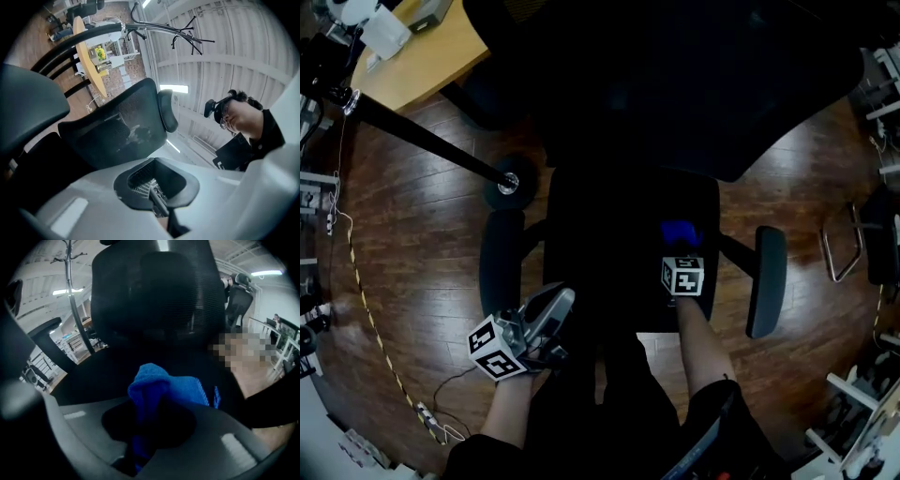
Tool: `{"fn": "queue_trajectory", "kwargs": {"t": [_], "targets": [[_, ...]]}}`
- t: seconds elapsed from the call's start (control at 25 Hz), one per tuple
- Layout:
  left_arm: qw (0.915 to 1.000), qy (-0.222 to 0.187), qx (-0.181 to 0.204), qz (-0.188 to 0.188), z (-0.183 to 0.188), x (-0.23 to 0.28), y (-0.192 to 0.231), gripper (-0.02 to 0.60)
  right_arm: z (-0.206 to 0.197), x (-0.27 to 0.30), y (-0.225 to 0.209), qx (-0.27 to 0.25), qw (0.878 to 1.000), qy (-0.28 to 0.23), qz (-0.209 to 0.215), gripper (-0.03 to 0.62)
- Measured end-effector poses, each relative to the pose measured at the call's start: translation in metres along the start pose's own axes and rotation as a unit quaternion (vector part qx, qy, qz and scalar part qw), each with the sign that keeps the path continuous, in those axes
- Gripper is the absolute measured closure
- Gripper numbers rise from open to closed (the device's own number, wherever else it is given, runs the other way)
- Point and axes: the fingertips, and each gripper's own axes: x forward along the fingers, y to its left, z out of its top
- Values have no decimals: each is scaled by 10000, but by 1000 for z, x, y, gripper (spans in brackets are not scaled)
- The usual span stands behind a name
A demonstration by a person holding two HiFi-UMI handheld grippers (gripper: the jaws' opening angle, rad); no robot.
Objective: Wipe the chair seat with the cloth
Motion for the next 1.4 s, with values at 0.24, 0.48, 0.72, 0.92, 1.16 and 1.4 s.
{"fn": "queue_trajectory", "kwargs": {"t": [0.24, 0.48, 0.72, 0.92, 1.16, 1.4], "targets": [[9992, 362, -1, -180, -17, 26, -5, 581, -12, -47, -93, 617, 9950, -171, -768, 534], [9993, 298, 18, -213, -15, 29, -7, 581, -10, -50, -99, 834, 9950, -279, -479, 534], [9998, 83, 105, -176, 0, 14, -11, 581, 2, -43, -66, 1957, 9799, -384, -42, 534], [9996, -217, 170, -59, 16, -7, -15, 581, 22, -15, 56, 1378, 9837, -276, 1123, 534], [9983, -549, 185, 34, 35, -30, -17, 581, 24, 18, 213, 661, 9736, 135, 2181, 533], [9970, -729, 188, 167, 44, -56, -14, 581, -7, 26, 317, 108, 9594, 400, 2789, 533]]}}
